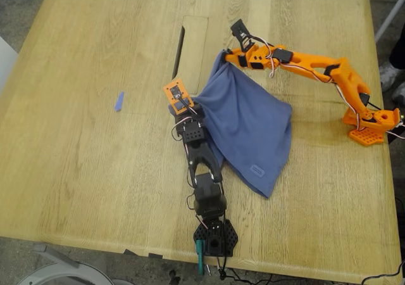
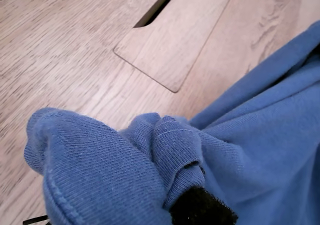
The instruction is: Fold a T-shirt
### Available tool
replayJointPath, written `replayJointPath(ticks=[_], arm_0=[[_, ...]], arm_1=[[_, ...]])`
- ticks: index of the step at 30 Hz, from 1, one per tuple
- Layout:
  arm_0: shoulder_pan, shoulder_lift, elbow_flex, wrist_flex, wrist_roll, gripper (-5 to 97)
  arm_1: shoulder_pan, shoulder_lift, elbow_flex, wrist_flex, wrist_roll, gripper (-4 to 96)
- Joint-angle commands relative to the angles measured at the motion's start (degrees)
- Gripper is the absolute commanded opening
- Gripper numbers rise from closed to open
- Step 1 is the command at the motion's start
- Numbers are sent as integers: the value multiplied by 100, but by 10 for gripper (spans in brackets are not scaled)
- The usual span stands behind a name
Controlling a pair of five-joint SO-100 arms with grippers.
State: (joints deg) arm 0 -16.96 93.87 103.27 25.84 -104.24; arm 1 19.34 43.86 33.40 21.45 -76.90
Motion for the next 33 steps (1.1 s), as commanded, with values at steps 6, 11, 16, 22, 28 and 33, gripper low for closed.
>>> replayJointPath(ticks=[6, 11, 16, 22, 28, 33], arm_0=[[-369, -545, -1107, -439, 88, -3], [-387, -861, -1107, -624, 70, -3], [-483, -1441, -1635, -712, 62, -3], [-571, -2285, -2628, -606, 62, -3], [-571, -3076, -3560, -510, 62, -3], [-563, -3691, -4342, -457, 53, -3]], arm_1=[[369, -1626, -3182, 1002, 26, -1], [439, -1635, -2918, 686, 35, -1], [527, -1635, -2672, 457, 44, -1], [650, -1547, -2338, 316, 53, -1], [773, -1538, -2206, 255, 53, -1], [782, -1389, -1793, -18, 62, -1]])
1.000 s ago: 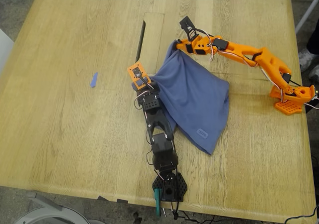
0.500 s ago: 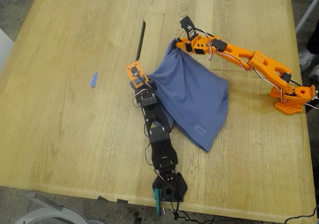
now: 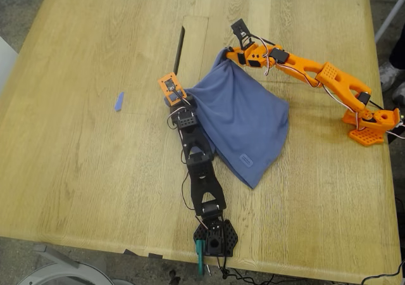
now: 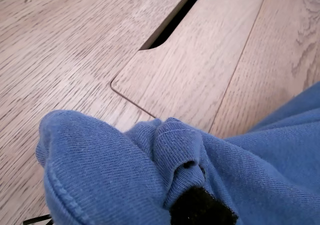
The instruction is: Fold a T-shirt
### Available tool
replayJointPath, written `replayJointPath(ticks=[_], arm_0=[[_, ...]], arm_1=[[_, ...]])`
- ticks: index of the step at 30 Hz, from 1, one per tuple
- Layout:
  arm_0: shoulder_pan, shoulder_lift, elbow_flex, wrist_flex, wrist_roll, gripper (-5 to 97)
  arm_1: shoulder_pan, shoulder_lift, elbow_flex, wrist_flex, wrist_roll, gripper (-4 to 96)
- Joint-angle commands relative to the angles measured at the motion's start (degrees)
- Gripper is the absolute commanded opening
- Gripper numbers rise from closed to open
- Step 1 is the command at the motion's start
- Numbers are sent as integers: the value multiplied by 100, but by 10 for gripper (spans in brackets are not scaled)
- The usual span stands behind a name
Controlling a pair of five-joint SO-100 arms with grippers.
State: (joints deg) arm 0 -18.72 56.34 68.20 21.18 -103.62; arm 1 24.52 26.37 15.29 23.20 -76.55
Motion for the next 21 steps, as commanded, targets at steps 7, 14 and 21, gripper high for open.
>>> replayJointPath(ticks=[7, 14, 21], arm_0=[[-457, -967, -2250, 237, -9, -3], [-431, -2566, -5432, 1714, -18, -3], [-475, -4342, -8719, 3674, -18, -3]], arm_1=[[308, 431, 334, -536, 26, -1], [334, 580, 633, -747, 18, -1], [334, 782, 896, -800, 18, -1]])
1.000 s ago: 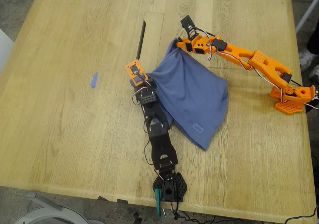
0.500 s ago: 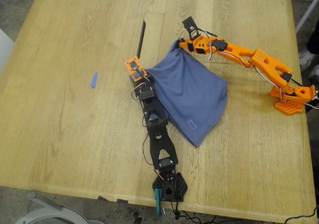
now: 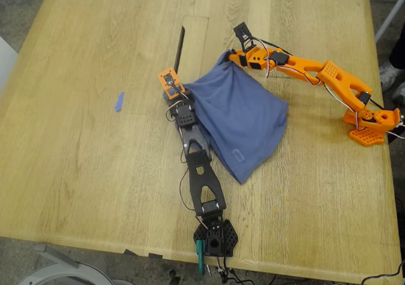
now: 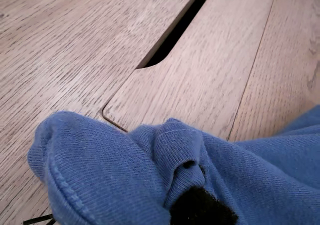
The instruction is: Fold a T-shirt
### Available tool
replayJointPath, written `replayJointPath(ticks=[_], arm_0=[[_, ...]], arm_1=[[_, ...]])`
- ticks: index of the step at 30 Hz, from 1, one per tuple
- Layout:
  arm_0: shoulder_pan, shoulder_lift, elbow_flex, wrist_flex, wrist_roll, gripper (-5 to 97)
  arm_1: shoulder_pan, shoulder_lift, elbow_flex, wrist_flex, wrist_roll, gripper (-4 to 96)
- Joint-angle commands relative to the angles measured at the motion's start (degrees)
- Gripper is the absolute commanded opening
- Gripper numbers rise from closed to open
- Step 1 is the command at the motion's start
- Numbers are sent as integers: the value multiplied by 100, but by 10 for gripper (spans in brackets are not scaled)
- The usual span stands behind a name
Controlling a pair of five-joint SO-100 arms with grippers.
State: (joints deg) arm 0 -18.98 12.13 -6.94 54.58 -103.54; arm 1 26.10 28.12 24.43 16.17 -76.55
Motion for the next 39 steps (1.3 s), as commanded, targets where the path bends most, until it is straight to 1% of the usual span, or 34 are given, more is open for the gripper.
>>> replayJointPath(ticks=[1, 4, 7, 16, 21, 30, 39], arm_0=[[-439, 105, -1204, 334, -18, -3], [-396, 237, -1204, 316, -9, -3], [-316, 466, -1187, 606, -18, -3], [-176, 1441, -721, 1916, 0, -2], [-70, 1758, -721, 1951, 18, -2], [387, 2681, -729, 2663, 70, -2], [633, 3551, -729, 4245, 97, -2]], arm_1=[[176, 615, -18, -132, 18, -1], [176, 668, -18, -211, 18, -1], [176, 765, -35, -176, 18, -1], [193, 1028, -422, 905, 105, -1], [202, 1274, -580, 1178, 88, -1], [105, 2232, -703, 3076, 44, -1], [-202, 3041, -791, 5484, 105, -1]])
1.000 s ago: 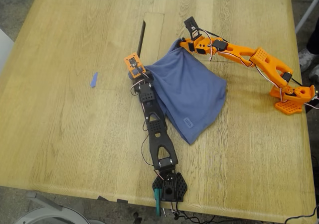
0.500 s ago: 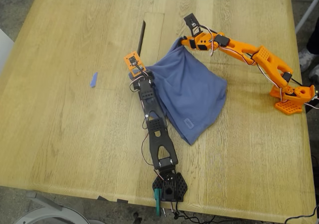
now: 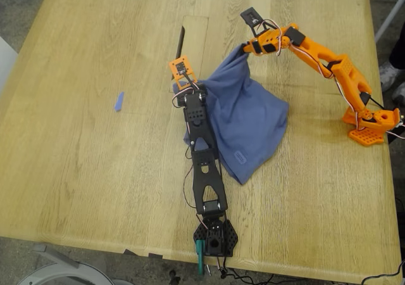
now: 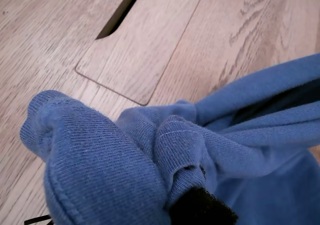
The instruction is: Fold a T-shirt
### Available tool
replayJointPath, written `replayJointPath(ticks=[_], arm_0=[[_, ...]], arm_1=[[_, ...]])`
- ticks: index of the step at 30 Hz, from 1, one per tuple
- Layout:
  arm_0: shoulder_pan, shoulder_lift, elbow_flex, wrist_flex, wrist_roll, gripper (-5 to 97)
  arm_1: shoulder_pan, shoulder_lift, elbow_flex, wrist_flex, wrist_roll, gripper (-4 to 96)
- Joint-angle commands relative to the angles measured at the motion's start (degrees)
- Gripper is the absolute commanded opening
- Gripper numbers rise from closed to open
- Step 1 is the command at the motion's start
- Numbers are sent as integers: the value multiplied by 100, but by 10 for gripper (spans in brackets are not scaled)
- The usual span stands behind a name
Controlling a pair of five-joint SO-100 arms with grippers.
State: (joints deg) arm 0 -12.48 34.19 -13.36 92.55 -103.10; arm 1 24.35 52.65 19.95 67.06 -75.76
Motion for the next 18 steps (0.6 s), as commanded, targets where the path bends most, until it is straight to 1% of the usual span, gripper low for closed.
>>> replayJointPath(ticks=[1, 4, 8, 14, 18], arm_0=[[0, 1433, -88, 686, 53, -2], [44, 1652, -70, 1230, 44, -2], [132, 2259, 773, 1266, 26, -2], [519, 2856, 1556, 1292, -53, -2], [817, 3665, 2769, 1310, -132, -2]], arm_1=[[-62, 642, -343, 606, 26, -1], [-202, 809, -343, 1230, 53, -1], [-422, 1028, -264, 2030, 97, -1], [-642, 1389, -70, 2979, 114, -1], [-721, 2083, 940, 2988, 123, -1]])
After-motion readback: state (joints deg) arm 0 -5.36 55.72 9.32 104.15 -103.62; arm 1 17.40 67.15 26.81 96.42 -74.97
